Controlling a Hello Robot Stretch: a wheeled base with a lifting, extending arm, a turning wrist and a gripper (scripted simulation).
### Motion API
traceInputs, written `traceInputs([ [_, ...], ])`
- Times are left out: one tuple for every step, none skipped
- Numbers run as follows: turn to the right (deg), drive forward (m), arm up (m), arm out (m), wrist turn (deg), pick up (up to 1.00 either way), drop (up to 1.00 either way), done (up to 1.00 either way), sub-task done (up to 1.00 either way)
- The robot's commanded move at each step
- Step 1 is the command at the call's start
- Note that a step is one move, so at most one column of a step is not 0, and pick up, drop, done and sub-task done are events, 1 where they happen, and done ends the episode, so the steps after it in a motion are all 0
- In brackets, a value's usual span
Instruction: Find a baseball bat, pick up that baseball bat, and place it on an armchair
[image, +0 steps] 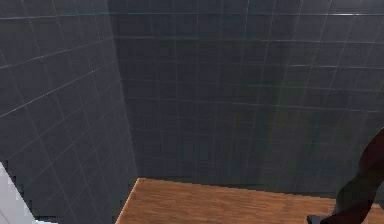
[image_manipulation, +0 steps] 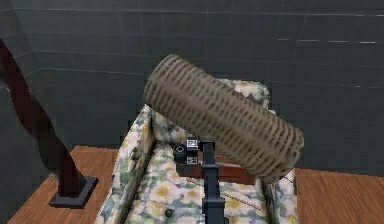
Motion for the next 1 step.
traceInputs([
  [0.0, 0.00, 0.00, 0.00, 0.0, 0.00, 0.00, 1.00, 0.00],
])
